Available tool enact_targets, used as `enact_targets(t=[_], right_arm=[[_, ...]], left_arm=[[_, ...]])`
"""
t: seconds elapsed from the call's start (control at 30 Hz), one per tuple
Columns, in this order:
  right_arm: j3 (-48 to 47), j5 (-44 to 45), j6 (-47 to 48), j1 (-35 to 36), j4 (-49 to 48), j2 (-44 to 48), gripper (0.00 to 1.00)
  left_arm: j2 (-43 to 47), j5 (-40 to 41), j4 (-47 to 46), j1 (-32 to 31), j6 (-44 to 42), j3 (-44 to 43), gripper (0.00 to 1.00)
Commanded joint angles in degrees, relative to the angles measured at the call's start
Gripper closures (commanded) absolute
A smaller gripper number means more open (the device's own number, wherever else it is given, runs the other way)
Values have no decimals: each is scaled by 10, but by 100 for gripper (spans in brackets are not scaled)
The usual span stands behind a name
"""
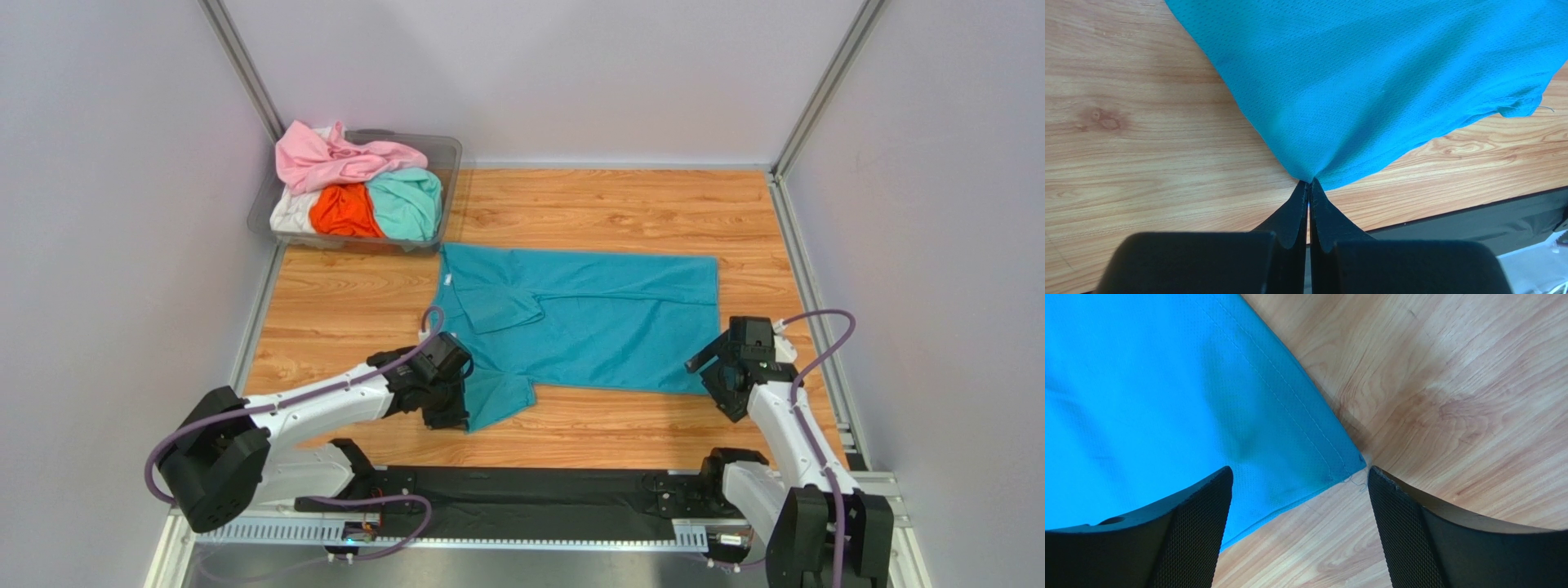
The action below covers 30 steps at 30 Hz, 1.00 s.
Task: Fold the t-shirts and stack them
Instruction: Fold the tshirt
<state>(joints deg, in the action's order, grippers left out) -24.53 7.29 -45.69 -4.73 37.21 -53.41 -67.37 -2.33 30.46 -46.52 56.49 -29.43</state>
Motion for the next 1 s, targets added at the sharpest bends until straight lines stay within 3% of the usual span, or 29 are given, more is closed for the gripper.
enact_targets(t=[0.0,0.2,0.27,0.3,0.4,0.43,0.7,0.97], right_arm=[[19,19,-9,-16,-31,-13,18],[37,7,-20,-54,-25,2,21],[41,7,-24,-62,-24,14,29],[42,4,-24,-65,-24,19,39],[45,-1,-21,-66,-28,23,55],[46,-3,-20,-66,-29,24,67],[41,-30,-3,-66,-29,30,99],[14,-52,22,-66,0,59,100]], left_arm=[[11,14,15,-3,-1,-20,100],[11,18,21,-3,0,-26,100],[11,19,24,-3,-1,-30,100],[9,19,26,-3,-1,-32,100],[10,18,27,-3,-2,-34,100],[10,18,28,-3,-1,-34,100],[30,17,30,-3,-3,-43,100],[39,22,32,-3,-23,-73,100]])
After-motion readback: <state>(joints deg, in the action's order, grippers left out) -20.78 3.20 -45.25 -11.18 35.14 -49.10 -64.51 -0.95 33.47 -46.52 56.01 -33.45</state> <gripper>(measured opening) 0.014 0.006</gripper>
